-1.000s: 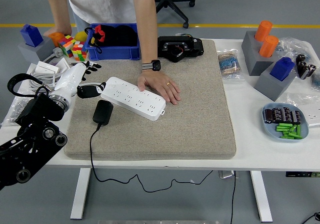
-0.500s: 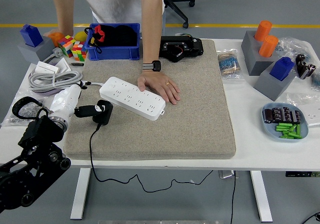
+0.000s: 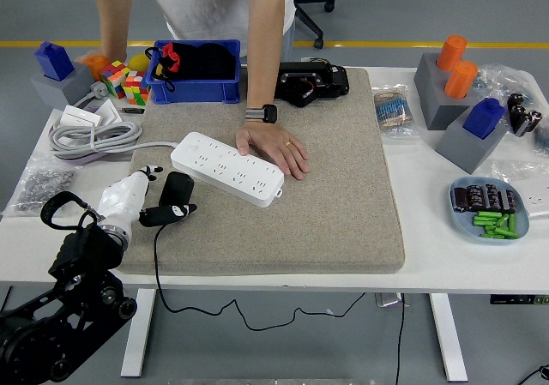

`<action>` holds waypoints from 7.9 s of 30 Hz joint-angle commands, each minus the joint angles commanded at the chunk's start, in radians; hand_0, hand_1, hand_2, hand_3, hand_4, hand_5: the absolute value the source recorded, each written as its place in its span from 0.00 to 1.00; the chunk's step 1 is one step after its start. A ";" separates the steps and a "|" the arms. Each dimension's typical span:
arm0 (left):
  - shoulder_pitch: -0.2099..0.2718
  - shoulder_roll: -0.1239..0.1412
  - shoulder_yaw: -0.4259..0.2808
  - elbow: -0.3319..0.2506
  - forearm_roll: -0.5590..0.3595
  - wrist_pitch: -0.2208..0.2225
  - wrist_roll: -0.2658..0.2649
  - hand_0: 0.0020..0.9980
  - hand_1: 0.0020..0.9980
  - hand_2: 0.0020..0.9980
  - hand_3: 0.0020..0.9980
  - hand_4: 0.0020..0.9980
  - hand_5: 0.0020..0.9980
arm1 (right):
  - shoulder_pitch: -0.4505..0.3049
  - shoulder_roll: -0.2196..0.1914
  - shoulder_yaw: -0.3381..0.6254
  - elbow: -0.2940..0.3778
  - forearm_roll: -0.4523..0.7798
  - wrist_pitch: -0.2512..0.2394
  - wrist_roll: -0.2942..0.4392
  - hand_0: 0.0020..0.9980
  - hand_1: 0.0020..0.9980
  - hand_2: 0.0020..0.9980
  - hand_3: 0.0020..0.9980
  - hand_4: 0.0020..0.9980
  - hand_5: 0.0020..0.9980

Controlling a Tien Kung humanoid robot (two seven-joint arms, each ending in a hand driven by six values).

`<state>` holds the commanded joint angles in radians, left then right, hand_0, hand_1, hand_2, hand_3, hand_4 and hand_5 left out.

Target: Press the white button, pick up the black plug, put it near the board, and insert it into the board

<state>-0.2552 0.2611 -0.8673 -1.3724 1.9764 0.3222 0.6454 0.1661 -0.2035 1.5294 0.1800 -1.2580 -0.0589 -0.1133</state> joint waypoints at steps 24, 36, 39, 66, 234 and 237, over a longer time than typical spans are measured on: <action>-0.024 -0.042 0.001 0.075 0.029 0.035 0.000 0.56 0.56 0.54 0.75 1.00 0.43 | -0.006 0.007 0.015 0.000 -0.008 -0.007 0.010 0.63 0.60 0.60 0.58 0.66 0.40; -0.026 -0.044 0.006 0.092 0.045 0.046 0.000 0.31 0.31 0.35 0.60 0.89 0.13 | -0.004 0.006 0.019 0.000 -0.009 -0.011 0.015 0.63 0.60 0.60 0.58 0.66 0.40; -0.029 -0.044 0.007 0.092 0.050 0.053 0.000 0.26 0.28 0.33 0.58 0.80 0.02 | -0.004 0.007 0.019 0.000 -0.009 -0.012 0.016 0.63 0.60 0.60 0.58 0.66 0.40; -0.049 -0.040 -0.005 0.064 0.043 0.131 -0.078 0.22 0.18 0.21 0.48 0.64 0.00 | -0.004 0.009 0.016 0.000 -0.007 -0.016 0.024 0.63 0.60 0.59 0.58 0.65 0.40; -0.164 -0.116 -0.021 0.165 -0.304 0.057 0.000 0.47 0.62 0.57 0.75 0.80 0.07 | -0.007 0.008 0.007 0.000 0.000 -0.024 0.031 0.62 0.59 0.58 0.58 0.64 0.37; -0.162 -0.113 -0.022 0.160 -0.307 0.045 0.000 0.48 0.63 0.56 0.74 0.80 0.06 | -0.007 0.008 0.005 0.000 0.001 -0.024 0.032 0.62 0.59 0.58 0.58 0.64 0.37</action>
<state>-0.4174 0.1483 -0.8889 -1.2125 1.6693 0.3670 0.6454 0.1595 -0.1955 1.5348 0.1800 -1.2572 -0.0831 -0.0814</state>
